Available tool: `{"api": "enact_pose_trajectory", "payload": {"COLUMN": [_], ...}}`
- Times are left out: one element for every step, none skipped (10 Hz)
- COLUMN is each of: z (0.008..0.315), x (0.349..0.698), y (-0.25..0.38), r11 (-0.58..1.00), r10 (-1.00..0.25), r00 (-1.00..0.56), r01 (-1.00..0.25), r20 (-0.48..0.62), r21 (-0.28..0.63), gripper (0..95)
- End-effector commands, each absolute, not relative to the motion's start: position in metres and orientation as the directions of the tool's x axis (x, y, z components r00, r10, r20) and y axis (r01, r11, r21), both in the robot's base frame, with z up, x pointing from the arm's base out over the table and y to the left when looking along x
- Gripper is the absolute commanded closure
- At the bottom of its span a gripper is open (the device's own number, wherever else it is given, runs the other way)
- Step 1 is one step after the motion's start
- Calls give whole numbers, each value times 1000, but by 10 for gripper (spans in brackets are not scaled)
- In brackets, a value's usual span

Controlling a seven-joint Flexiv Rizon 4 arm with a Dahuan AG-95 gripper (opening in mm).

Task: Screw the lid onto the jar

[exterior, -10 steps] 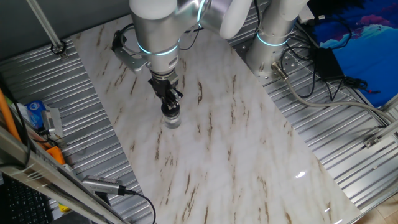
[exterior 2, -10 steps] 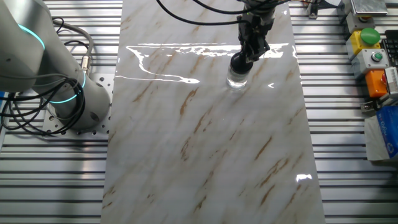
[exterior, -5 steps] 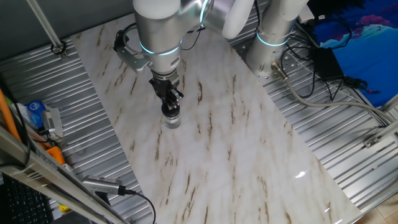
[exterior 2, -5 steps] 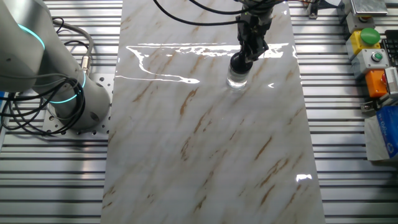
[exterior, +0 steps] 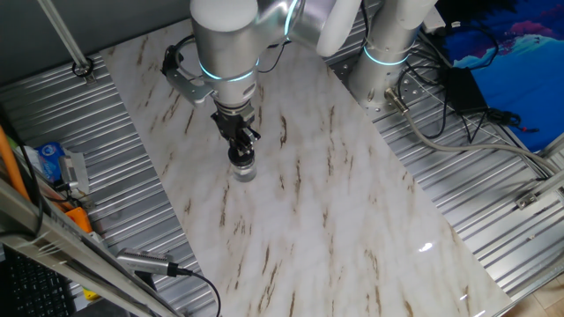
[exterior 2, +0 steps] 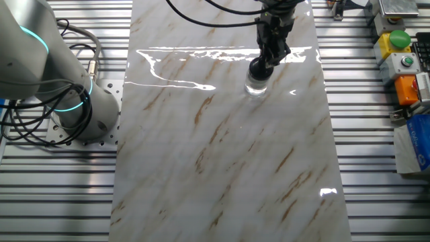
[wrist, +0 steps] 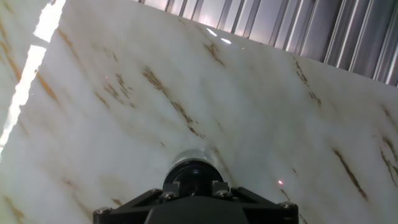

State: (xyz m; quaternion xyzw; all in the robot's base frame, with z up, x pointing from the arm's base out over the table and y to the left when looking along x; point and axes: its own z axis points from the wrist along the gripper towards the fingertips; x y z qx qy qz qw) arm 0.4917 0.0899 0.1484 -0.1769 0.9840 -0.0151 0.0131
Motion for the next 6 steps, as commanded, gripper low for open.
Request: {"api": "enact_pose_trajectory", "payload": {"z": [148,149,148,148,148,148], "x": [491,491,491,491,491,491], "y": [89,89,89,89,89,89], "r11": [935,933,932,931,931,932], "r10": [-355,-358,-362,-363,-362,-361], "r00": [-935,-933,-932,-931,-932,-932], "r01": [-353,-357,-360,-361,-361,-360], "r20": [-23,-25,-28,-30,-30,-31], "r21": [-42,-46,-49,-50,-51,-50], "gripper": [950,950,950,950,950,950]}}
